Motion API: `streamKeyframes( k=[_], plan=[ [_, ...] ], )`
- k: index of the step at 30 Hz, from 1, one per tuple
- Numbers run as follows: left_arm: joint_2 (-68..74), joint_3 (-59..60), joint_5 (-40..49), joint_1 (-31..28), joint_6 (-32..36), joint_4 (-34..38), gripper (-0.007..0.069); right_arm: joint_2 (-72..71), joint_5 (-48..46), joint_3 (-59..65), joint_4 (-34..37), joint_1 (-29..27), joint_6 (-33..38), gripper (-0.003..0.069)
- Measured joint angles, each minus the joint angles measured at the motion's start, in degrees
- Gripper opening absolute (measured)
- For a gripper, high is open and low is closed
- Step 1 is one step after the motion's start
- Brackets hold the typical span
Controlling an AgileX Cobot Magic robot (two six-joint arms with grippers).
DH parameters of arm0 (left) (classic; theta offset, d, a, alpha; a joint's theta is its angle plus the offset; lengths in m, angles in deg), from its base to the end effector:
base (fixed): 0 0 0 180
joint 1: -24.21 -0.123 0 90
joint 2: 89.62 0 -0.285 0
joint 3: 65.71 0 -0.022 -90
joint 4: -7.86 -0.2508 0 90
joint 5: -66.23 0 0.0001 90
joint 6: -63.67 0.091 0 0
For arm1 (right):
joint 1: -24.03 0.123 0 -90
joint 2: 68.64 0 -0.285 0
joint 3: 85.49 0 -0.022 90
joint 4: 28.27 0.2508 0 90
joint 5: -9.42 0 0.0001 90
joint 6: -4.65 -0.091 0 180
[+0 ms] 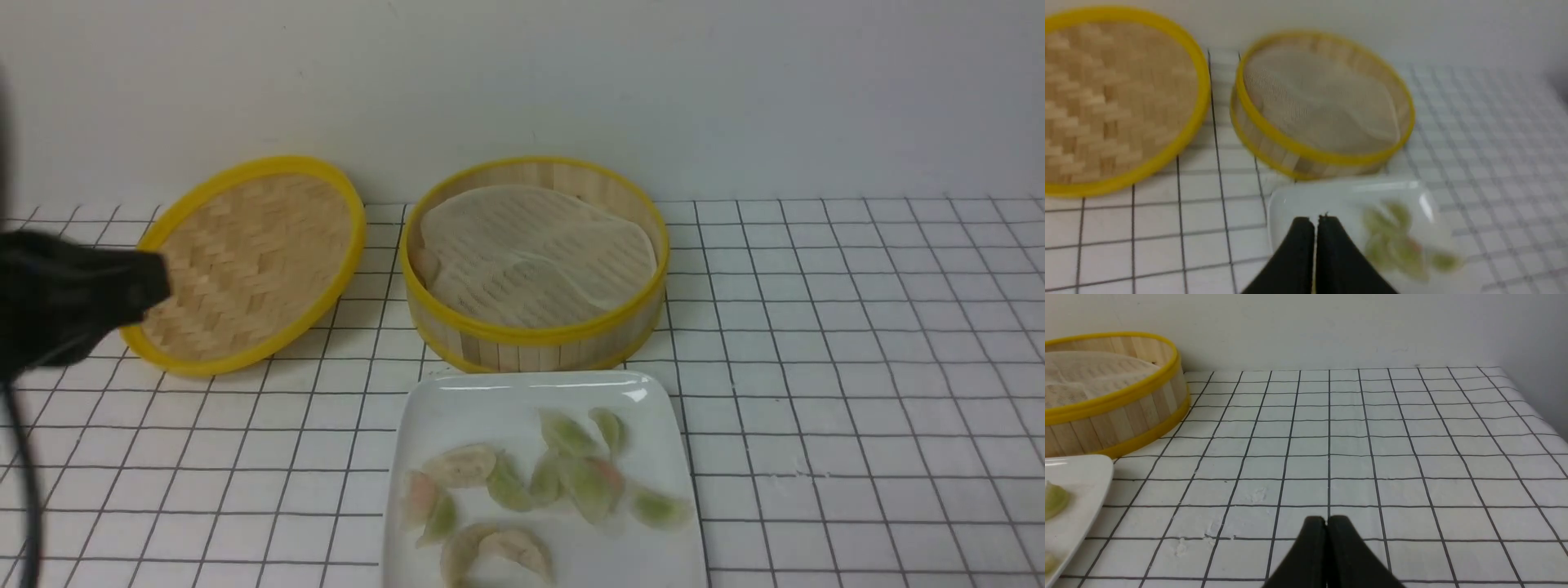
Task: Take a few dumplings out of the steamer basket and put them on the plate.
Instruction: Use the left arm to grab a dumpling from the steamer
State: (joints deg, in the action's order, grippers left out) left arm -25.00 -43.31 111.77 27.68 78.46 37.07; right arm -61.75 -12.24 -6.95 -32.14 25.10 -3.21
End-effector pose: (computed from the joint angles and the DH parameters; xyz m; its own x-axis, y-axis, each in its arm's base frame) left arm 0.1914 -0.0434 0.3621 -0.6573 -0.0680 -0.7506 0.2544 0.9175 -0.3059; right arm 0.0523 -0.0013 0.1723 -0.2919 0.0689 -0.9540 0.0269 0.9976 0.0638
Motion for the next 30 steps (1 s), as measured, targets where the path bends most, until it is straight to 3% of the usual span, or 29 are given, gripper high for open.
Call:
streamKeyframes(
  k=[4,10,18,24,30],
  plan=[
    [21.74,-15.40,10.46,0.44,6.48,-0.44,-0.0006,0.00,0.00,0.00,0.00,0.00,0.00,-0.0014],
    [45.47,-35.71,18.29,6.68,3.49,-10.50,-0.0006,0.00,0.00,0.00,0.00,0.00,0.00,-0.0014],
    [64.17,-61.11,24.80,14.37,-2.56,-25.64,-0.0006,0.00,0.00,0.00,0.00,0.00,0.00,-0.0014],
    [75.60,-76.14,24.84,15.62,-3.25,-27.60,-0.0006,0.00,0.00,0.00,0.00,0.00,0.00,-0.0014],
    [81.35,-79.44,25.03,16.16,-2.35,-29.21,-0.0003,0.00,0.00,0.00,0.00,0.00,0.00,-0.0014]
  ],
)
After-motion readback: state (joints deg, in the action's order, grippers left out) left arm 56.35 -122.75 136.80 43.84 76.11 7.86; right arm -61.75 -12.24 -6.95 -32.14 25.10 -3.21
